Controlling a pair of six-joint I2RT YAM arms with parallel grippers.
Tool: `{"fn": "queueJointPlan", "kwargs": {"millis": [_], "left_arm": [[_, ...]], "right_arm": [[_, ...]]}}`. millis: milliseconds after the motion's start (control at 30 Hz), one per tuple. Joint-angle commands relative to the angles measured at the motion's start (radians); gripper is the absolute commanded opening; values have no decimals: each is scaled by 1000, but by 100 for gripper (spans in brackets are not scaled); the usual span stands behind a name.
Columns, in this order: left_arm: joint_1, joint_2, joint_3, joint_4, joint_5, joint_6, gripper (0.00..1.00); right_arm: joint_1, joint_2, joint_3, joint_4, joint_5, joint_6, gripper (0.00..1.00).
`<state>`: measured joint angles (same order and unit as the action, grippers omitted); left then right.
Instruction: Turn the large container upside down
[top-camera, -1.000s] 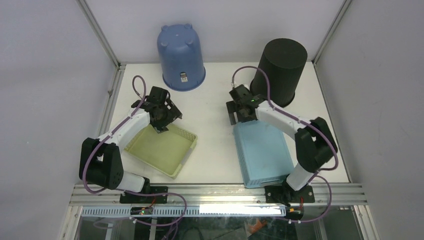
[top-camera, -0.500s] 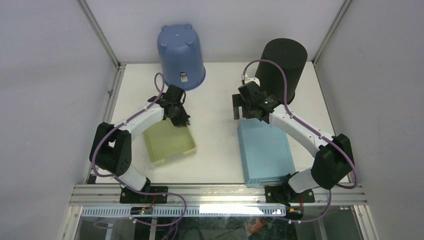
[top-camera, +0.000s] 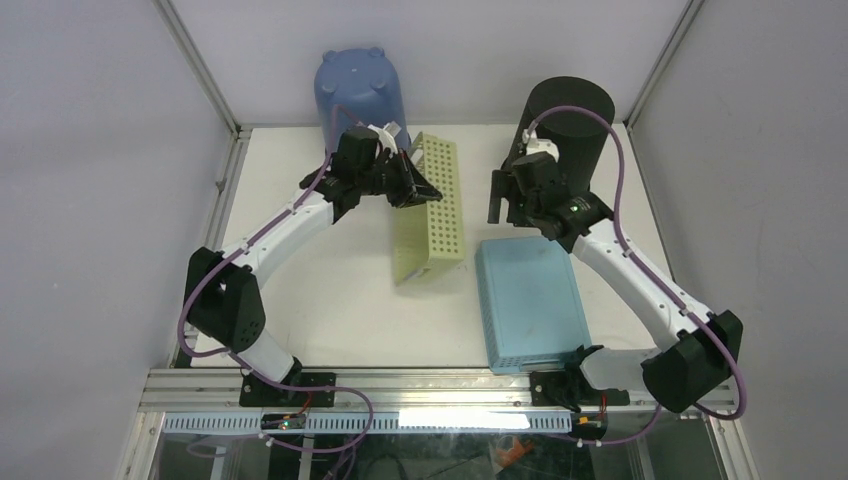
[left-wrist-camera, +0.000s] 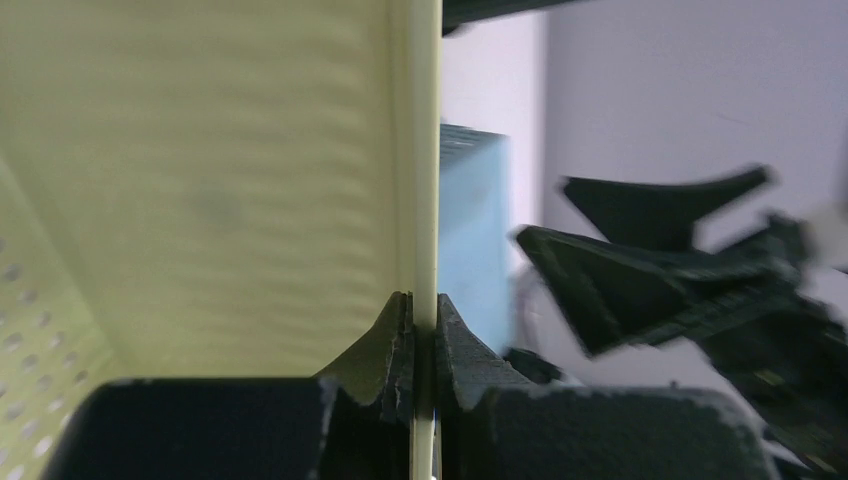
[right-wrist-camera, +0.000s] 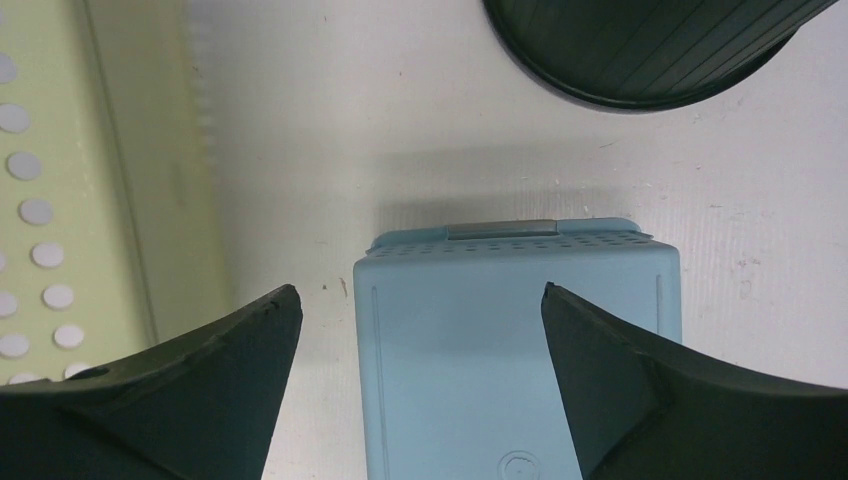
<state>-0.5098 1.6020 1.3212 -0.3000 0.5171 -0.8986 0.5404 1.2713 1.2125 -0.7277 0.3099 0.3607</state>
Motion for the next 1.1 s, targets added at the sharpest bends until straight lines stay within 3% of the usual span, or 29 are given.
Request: {"fn": "queueJointPlan", "kwargs": {"millis": [0,133,533,667,767,933,1067], "left_arm": [[19,-45,-137,580,326,-325,0],[54,-22,-282,960,377,-582,0],[157,14,-508,1215,416,-735,0],[178,-9,-521,1108,438,-647,8],[195,-32,-525,975,454,-539,21],[212,-69,-495,712,475,-352,65],[221,-95,-441,461,444,-143,77]], "right_arm": [[-27,-60,54,4,-19,21,94],[-48,-81,58,-6,-32,18,94],[-56,-83,40,17,-101,44,94],[-57,-81,28,33,-135,66,95],[-57,-81,11,67,-187,93,94],[-54,-67,-25,151,-304,157,94],[-41,-54,-54,234,-373,218,93]]}}
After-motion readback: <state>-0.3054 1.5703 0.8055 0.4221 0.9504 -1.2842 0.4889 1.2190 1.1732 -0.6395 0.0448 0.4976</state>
